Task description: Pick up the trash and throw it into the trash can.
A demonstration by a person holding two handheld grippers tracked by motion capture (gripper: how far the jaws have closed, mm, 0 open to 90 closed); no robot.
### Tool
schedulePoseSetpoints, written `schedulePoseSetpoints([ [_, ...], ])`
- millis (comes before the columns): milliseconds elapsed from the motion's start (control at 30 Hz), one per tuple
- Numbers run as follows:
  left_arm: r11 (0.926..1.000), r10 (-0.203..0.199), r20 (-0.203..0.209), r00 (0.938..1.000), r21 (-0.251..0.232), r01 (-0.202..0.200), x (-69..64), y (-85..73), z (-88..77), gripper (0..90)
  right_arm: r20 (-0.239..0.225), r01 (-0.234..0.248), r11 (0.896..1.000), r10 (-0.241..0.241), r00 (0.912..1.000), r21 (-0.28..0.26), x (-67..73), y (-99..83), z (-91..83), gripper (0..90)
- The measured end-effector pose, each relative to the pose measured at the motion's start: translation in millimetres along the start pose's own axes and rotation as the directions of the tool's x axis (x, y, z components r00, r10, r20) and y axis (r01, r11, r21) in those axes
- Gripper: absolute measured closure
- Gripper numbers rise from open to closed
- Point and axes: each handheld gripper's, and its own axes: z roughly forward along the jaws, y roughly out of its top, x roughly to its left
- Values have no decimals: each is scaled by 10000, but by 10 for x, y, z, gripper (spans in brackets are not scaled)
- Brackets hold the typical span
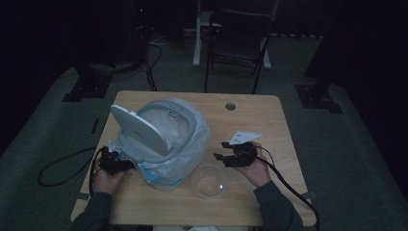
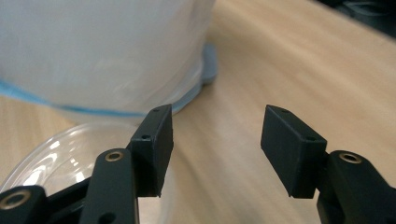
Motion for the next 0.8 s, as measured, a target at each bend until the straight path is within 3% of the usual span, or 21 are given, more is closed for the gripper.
schedulePoseSetpoints([
  [167, 10000, 0, -1, 10000, 0, 0, 0, 0, 0, 166, -564, -155, 9992, 176, 9983, 376, 62, -166, 149, 434],
  [267, 10000, 3, -11, 10000, 10, -3, -1, 0, -1, 166, -498, -423, 9972, 454, 9977, 614, 11, -251, 218, 453],
  [333, 10000, 1, -14, 10000, 2, -1, -1, 0, 0, 166, -538, -796, 9956, 823, 9952, 500, -54, -291, 224, 473],
  [567, 10000, -2, -13, 10000, 9, 2, -1, 0, 0, 166, 375, -1554, 9850, 1529, 9875, 750, -253, -432, 243, 499],
  [700, 10000, -2, -17, 10000, 3, 2, -1, 0, 0, 166, 587, -1943, 9761, 1892, 9802, 970, -326, -530, 262, 504],
  [800, 10000, -3, -17, 10000, 2, 3, -1, 0, 0, 166, 651, -2095, 9748, 2047, 9767, 768, -347, -524, 202, 505],
])
